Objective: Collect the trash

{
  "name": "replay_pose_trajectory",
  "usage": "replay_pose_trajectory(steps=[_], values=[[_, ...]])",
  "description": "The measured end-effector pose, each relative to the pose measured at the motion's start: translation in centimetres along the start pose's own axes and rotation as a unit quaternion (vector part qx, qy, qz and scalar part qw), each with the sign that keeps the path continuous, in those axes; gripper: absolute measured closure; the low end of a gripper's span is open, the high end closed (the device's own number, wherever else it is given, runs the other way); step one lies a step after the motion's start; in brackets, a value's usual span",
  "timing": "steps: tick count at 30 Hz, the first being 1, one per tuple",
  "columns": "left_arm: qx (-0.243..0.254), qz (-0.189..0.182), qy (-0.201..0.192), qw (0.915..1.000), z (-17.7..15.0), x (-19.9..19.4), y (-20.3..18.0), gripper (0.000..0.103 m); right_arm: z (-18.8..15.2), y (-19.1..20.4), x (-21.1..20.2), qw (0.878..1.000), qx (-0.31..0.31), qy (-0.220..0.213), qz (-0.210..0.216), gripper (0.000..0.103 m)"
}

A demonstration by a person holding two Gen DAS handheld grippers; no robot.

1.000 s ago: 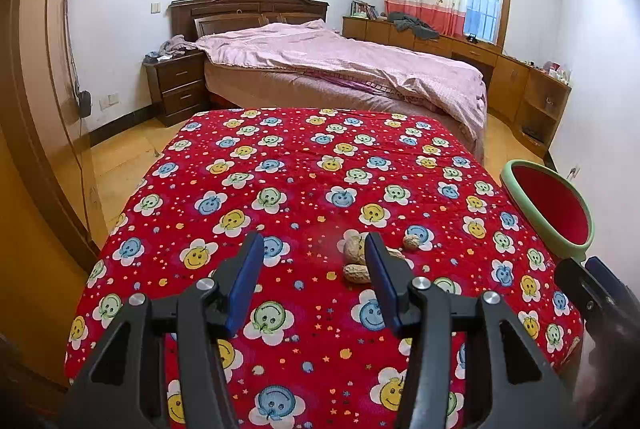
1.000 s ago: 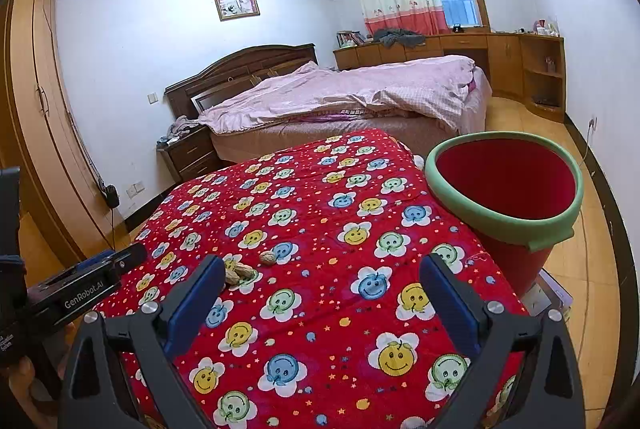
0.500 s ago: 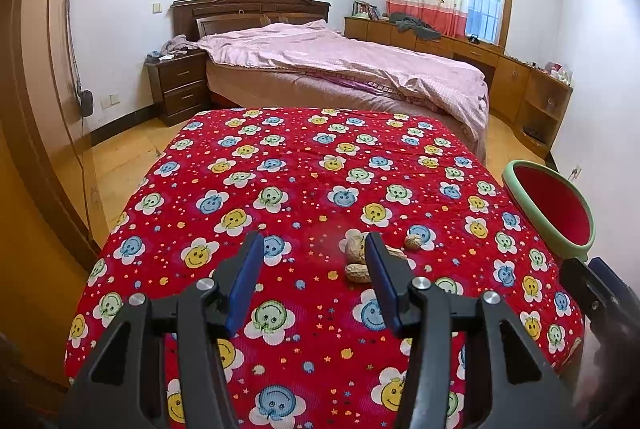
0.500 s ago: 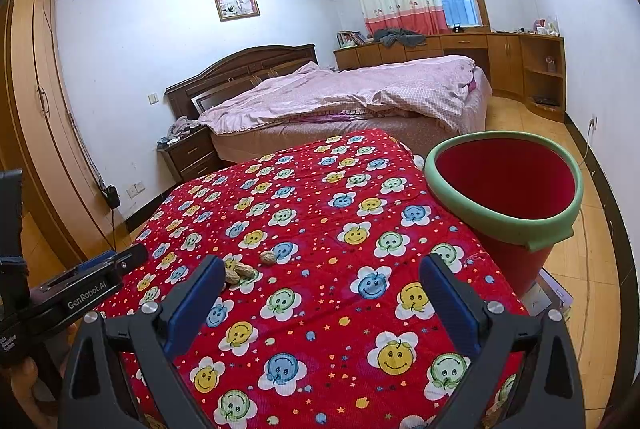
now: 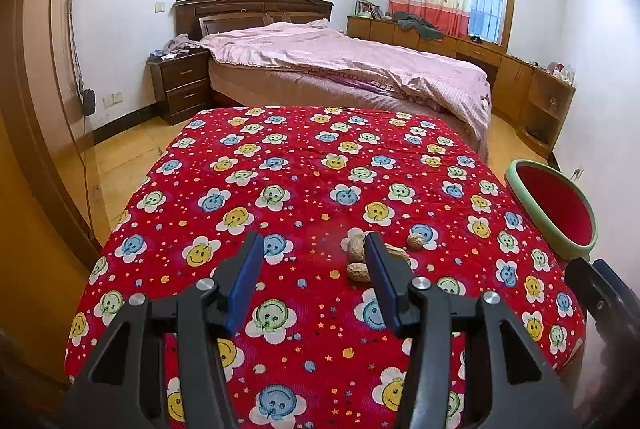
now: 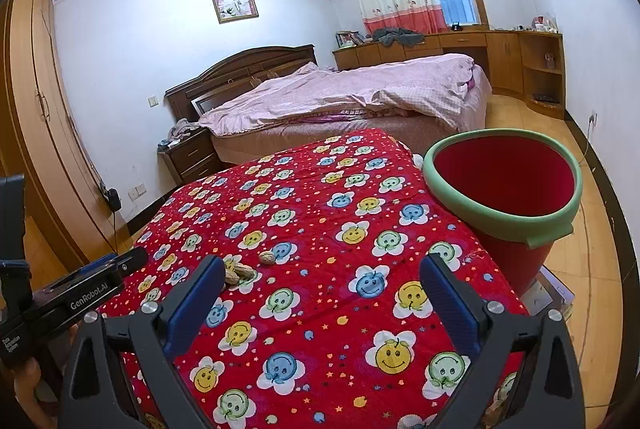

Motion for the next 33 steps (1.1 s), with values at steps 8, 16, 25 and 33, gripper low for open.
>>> replay_pose_trajectory(steps=[8, 16, 25, 33], values=[[-0.001, 0.001, 0.001, 1.0000, -0.04, 0.09, -0.10, 0.050, -0.01, -0.04, -0.07, 1.000, 0.001, -0.002, 0.000, 0.003], [0.002, 0.003, 0.001, 1.0000, -0.09, 0.05, -0.28, 0.050, -0.03, -0.14, -0.12, 1.000, 0.002, -0.001, 0.000, 0.003], [0.003, 0.004, 0.000, 1.0000, -0.06, -0.10, -0.43, 0.050, -0.06, -0.05, -0.21, 1.000, 0.003, -0.003, 0.001, 0.003], [0.002, 0.003, -0.003, 1.0000, 0.12, -0.35, -0.49, 0.050, -0.01, 0.29, -0.21, 1.000, 0.002, -0.005, 0.002, 0.003]])
Point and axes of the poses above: each gripper's, at about its wrist camera, not at the fingertips, and x roughly the way its jaws point, y to its left, z to its top, the point moved 2 cm from there along x, roughly the way its jaws point, and after that the axes turned 5 degrees about -y, right-handed, at the moved point
